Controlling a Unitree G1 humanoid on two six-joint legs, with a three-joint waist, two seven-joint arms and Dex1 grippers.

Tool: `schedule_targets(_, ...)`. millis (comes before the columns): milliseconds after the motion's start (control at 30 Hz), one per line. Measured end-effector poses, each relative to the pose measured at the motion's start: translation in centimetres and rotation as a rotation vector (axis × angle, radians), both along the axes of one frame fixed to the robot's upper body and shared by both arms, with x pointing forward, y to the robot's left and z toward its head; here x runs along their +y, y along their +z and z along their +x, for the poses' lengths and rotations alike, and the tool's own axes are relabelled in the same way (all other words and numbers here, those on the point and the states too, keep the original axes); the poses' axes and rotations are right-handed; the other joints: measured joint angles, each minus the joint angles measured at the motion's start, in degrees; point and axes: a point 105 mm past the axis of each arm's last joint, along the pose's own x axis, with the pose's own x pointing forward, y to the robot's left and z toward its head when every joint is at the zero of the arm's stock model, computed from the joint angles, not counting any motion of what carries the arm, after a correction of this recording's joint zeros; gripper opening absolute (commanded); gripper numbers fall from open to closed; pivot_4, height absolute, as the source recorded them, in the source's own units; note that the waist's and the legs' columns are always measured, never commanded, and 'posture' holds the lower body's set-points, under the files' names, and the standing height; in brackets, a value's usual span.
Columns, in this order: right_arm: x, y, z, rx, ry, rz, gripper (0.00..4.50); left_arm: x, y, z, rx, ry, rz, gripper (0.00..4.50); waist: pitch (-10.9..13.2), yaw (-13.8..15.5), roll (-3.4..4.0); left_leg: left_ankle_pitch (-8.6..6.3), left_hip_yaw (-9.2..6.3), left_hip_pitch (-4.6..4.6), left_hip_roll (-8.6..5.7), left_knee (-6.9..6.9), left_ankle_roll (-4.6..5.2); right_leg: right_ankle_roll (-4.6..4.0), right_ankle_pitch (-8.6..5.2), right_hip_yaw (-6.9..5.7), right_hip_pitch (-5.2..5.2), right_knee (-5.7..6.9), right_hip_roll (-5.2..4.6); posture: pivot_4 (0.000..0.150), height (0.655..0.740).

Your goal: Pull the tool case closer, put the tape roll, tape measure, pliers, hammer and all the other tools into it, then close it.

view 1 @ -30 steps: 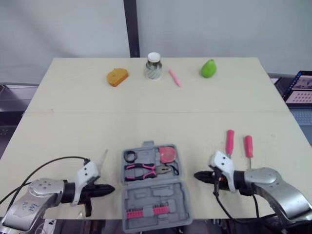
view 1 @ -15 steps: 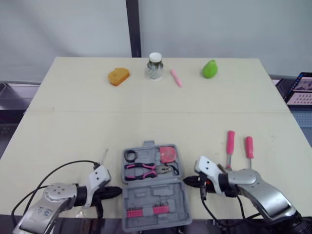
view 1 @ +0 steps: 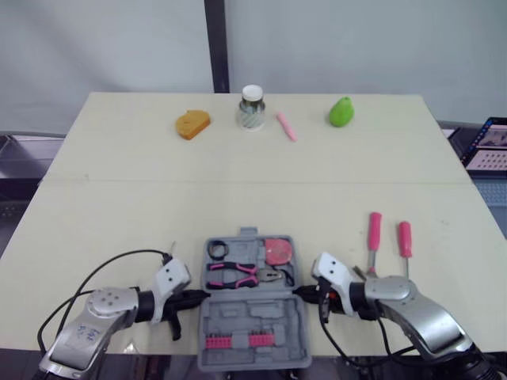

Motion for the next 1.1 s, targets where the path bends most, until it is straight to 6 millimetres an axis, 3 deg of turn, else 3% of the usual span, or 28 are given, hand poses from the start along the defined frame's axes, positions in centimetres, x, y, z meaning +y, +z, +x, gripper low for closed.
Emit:
schedule_targets(400, -0.3, 0.5, 1.5, -0.047, -0.079, -0.001, 0.03, -0.5, 0.4, 2.3, -0.041, 0.005, -0.002, 0.00, 0.0, 0.0, 0.00, 0.01, 0.01, 0.00, 0.01, 0.01, -0.01, -0.01, 0.00, 0.00, -0.02, 0.04, 0.02, 0.150, 0.7400)
schedule_targets(1100, -0.4, 0.7, 2.5, -0.071, -0.122, 0.004, 0.03, -0.6, 0.7, 3.8, -0.068, 0.006, -0.006, 0.00, 0.0, -0.1, 0.00, 0.01, 0.02, 0.01, 0.02, 0.03, -0.01, -0.01, 0.00, 0.01, -0.02, 0.06, 0.02, 0.150, 0.7400)
